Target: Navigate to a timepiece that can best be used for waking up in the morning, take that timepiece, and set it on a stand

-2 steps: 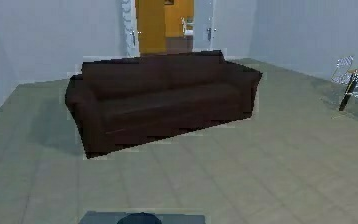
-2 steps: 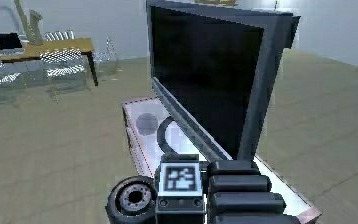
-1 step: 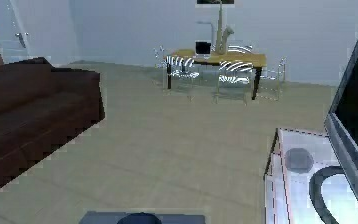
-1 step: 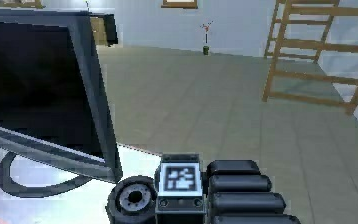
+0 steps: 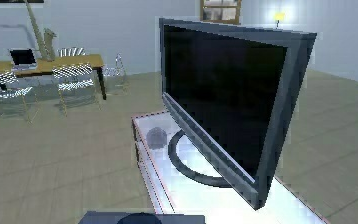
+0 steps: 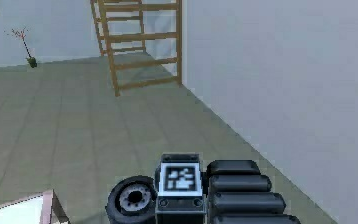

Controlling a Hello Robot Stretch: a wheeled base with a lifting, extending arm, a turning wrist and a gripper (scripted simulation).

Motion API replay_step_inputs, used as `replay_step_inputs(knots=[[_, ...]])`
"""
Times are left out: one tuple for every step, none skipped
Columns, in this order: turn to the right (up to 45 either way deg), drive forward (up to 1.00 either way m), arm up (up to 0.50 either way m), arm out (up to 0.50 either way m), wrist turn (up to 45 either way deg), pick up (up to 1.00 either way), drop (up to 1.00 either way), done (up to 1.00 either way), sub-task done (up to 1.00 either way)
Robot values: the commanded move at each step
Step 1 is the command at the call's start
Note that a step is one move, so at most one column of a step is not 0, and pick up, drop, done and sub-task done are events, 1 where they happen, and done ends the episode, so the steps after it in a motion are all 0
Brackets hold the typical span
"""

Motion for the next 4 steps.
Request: replay_step_inputs(knots=[[21.0,0.0,0.0,0.0,0.0,0.0,0.0,0.0,0.0],[-45.0,0.0,0.0,0.0,0.0,0.0,0.0,0.0,0.0],[-45.0,0.0,0.0,0.0,0.0,0.0,0.0,0.0,0.0],[-45.0,0.0,0.0,0.0,0.0,0.0,0.0,0.0,0.0]])
